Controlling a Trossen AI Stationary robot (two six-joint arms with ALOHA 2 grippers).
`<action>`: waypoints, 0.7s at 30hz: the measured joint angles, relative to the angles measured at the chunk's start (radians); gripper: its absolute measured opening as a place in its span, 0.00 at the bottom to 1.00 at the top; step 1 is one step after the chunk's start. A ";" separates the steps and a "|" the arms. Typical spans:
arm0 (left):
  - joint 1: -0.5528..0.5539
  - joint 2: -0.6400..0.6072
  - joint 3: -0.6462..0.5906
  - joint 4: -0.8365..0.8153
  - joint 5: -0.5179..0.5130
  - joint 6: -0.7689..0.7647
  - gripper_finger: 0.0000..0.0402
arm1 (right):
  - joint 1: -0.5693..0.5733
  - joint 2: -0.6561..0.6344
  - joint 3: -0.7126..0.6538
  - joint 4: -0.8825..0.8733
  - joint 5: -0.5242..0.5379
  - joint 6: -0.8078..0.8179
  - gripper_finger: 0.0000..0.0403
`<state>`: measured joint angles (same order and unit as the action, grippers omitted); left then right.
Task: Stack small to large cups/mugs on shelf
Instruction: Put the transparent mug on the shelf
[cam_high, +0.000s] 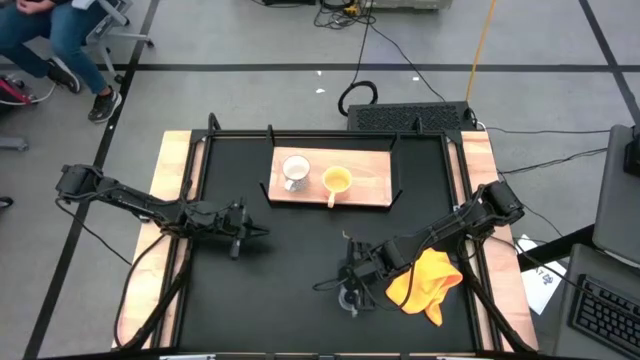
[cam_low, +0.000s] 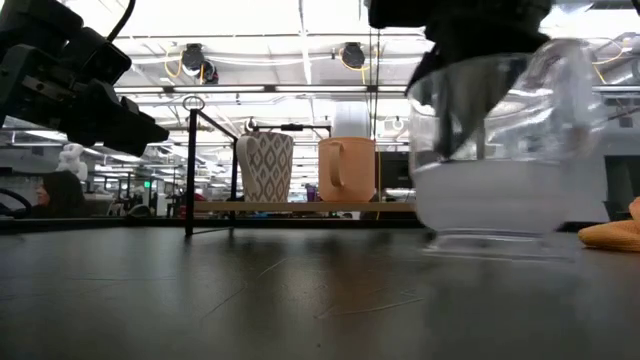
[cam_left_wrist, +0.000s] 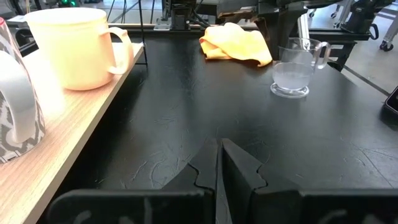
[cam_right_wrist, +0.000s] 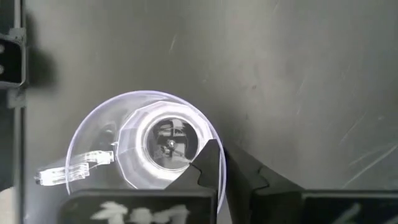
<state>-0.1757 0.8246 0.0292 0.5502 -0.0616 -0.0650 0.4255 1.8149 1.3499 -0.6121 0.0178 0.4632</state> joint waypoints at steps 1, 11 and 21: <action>0.000 0.000 0.000 0.000 0.000 0.000 0.06 | -0.001 -0.001 0.000 0.007 0.013 -0.011 0.01; 0.000 0.000 0.000 -0.001 0.000 0.002 0.06 | -0.006 -0.093 0.000 0.025 0.087 -0.141 0.00; 0.000 0.000 0.000 -0.002 0.000 0.009 0.06 | 0.001 -0.256 -0.059 0.031 0.198 -0.168 0.00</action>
<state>-0.1757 0.8243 0.0292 0.5484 -0.0612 -0.0564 0.4263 1.5584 1.2910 -0.5806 0.2162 0.2954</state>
